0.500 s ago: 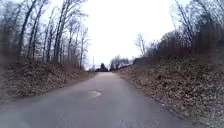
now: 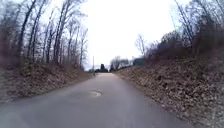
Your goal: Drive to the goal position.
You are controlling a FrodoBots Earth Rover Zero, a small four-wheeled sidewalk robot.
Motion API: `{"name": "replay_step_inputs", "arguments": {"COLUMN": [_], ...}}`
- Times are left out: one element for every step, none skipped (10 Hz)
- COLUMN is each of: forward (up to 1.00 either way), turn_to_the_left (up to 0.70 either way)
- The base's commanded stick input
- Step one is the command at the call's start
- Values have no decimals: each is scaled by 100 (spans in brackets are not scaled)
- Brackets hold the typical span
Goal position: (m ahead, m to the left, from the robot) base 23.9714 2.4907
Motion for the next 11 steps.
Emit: {"name": "replay_step_inputs", "arguments": {"forward": [70, 70, 70, 70, 70, 70, 70, 70, 70, 70, 70], "turn_to_the_left": [0, 0, 0, 0, 0, 0, 0, 2, 6, 35, 27]}}
